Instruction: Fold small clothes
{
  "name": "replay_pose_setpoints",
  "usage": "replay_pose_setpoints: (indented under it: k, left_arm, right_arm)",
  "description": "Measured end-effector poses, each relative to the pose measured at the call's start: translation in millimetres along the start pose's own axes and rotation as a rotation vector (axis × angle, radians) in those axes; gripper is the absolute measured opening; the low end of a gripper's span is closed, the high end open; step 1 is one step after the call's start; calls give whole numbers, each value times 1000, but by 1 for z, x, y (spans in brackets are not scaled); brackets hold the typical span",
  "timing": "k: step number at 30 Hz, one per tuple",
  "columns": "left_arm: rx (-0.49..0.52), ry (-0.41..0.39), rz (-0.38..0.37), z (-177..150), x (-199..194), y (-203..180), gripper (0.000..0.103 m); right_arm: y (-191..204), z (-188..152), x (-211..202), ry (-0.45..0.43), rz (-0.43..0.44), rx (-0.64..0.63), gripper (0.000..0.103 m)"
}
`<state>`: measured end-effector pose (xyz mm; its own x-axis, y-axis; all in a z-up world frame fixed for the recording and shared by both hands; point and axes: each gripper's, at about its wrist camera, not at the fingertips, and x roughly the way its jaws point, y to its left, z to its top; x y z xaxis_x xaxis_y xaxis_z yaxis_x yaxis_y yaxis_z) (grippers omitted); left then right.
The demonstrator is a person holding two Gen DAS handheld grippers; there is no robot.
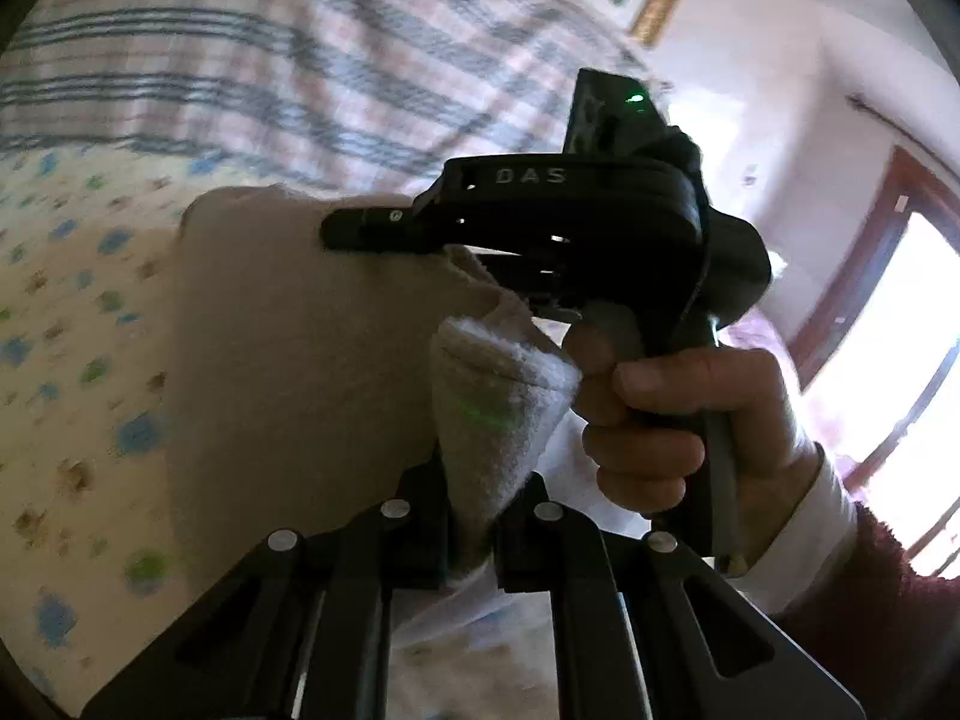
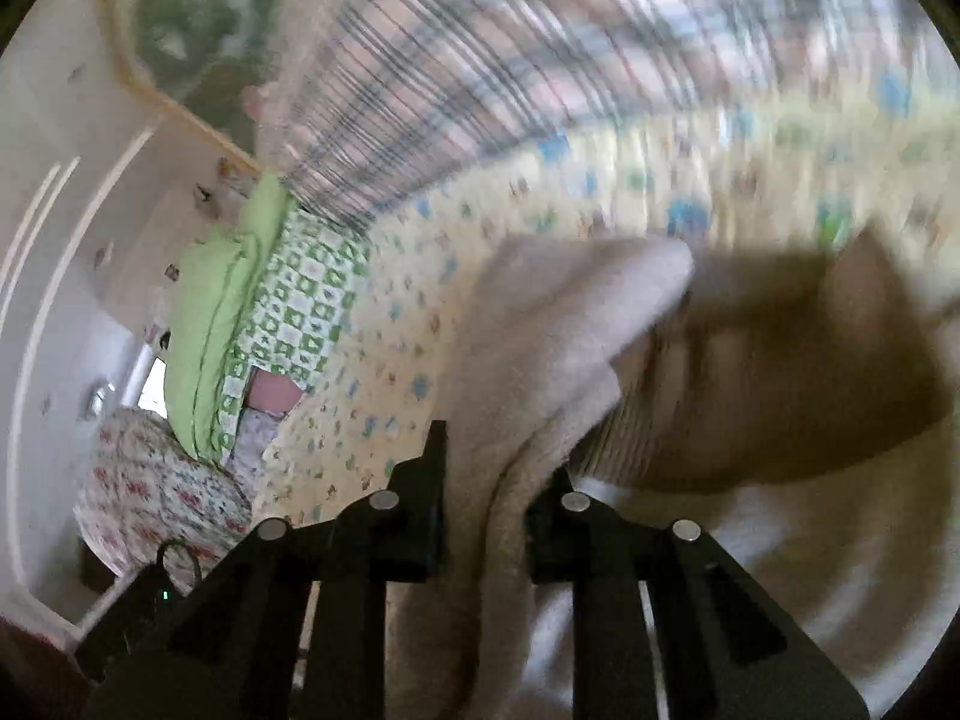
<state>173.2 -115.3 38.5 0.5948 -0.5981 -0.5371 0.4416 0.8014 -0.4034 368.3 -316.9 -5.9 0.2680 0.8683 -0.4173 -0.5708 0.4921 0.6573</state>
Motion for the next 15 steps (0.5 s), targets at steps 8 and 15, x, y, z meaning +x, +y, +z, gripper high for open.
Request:
replay_pose_setpoints:
  k: [8,15]
  left_arm:
    - [33,131,-119,-13,77,-42,8]
    - [14,206,-121,-25,109,-42,8]
  right_arm:
    - [-81,-27,-46,21,-222,60,21]
    - [-113,-41,-57,-5,-227,108,21]
